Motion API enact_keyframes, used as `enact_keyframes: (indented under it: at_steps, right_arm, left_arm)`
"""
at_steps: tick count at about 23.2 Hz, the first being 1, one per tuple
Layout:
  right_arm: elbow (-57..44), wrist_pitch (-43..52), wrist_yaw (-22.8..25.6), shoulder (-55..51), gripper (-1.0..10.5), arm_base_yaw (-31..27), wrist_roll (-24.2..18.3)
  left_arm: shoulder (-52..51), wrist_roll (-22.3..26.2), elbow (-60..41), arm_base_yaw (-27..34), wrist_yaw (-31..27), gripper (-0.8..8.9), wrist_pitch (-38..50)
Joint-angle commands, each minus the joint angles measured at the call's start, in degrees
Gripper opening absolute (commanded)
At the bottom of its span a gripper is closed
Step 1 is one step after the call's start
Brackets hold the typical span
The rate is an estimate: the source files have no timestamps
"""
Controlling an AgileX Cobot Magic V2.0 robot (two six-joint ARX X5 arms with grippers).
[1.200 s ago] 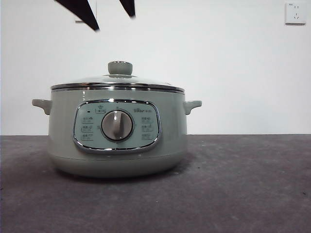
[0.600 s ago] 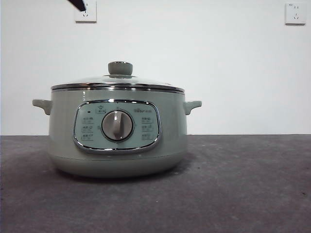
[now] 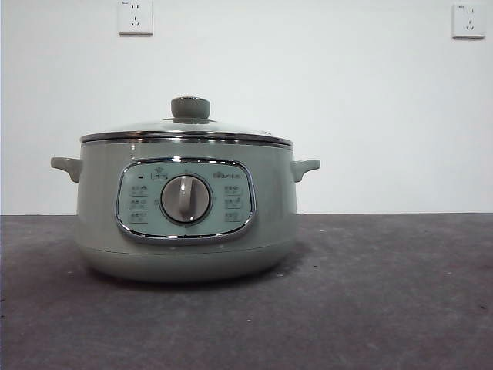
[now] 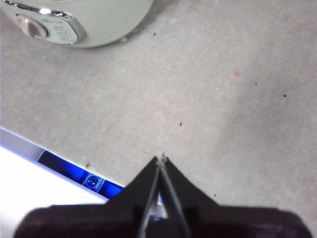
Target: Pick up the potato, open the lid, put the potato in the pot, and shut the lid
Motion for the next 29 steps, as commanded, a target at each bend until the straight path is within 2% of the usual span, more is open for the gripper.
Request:
enact_keyframes:
  at_steps: [1, 2, 3, 5, 6, 8, 10, 13, 15, 17, 19, 23, 29]
  right_arm:
    - [-0.6, -1.3, 0.6, 0.0, 0.0, 0.1, 0.4]
    - [-0.6, -1.3, 0.9, 0.0, 0.0, 0.1, 0.4]
    - [-0.7, -1.3, 1.1, 0.0, 0.0, 0.1, 0.4]
    - [-0.7, -1.3, 1.1, 0.0, 0.0, 0.1, 0.4]
    - [-0.6, -1.3, 1.1, 0.0, 0.0, 0.1, 0.4]
    - [-0.6, -1.3, 1.1, 0.0, 0.0, 0.1, 0.4]
    - [-0.6, -1.3, 1.1, 0.0, 0.0, 0.1, 0.4]
    - [-0.6, -1.3, 1.4, 0.3, 0.0, 0.1, 0.4]
    - [-0.6, -1.3, 1.6, 0.3, 0.0, 0.1, 0.4]
    - [-0.6, -1.3, 1.6, 0.4, 0.0, 0.1, 0.4]
    - [-0.6, -1.3, 1.9, 0.6, 0.0, 0.1, 0.4]
    - [-0.6, -1.3, 1.9, 0.6, 0.0, 0.1, 0.4]
    - [-0.6, -1.3, 1.9, 0.7, 0.0, 0.1, 0.4]
  left_arm:
    - [0.3, -0.2, -0.2, 0.0, 0.1, -0.03, 0.2]
    - [0.3, 0.7, -0.2, 0.0, 0.0, -0.03, 0.2]
    - [0.3, 6.4, -0.3, 0.0, -0.6, -0.03, 0.2]
    - [-0.9, 10.6, -0.5, 3.9, -2.6, -0.03, 0.2]
    - [-1.7, 11.3, -0.9, 6.0, -2.6, -0.03, 0.5]
    - [-5.6, 11.2, -5.0, 9.7, -0.9, -0.03, 6.9]
    - [-11.6, 11.2, -14.6, 13.3, 4.2, -0.03, 20.4]
    - [-23.4, 10.7, -36.8, 20.5, 9.7, -0.03, 48.0]
    - [-32.5, 8.7, -53.9, 25.2, 9.4, -0.03, 63.1]
    - [-41.2, 4.9, -68.2, 30.5, 9.0, -0.03, 71.4]
    - [-47.5, 0.7, -77.7, 34.7, 7.1, -0.03, 74.5]
    - [-56.5, 0.3, -87.9, 38.1, 3.3, -0.03, 74.8]
    - [-68.1, -0.4, -99.1, 38.8, 3.0, -0.03, 75.1]
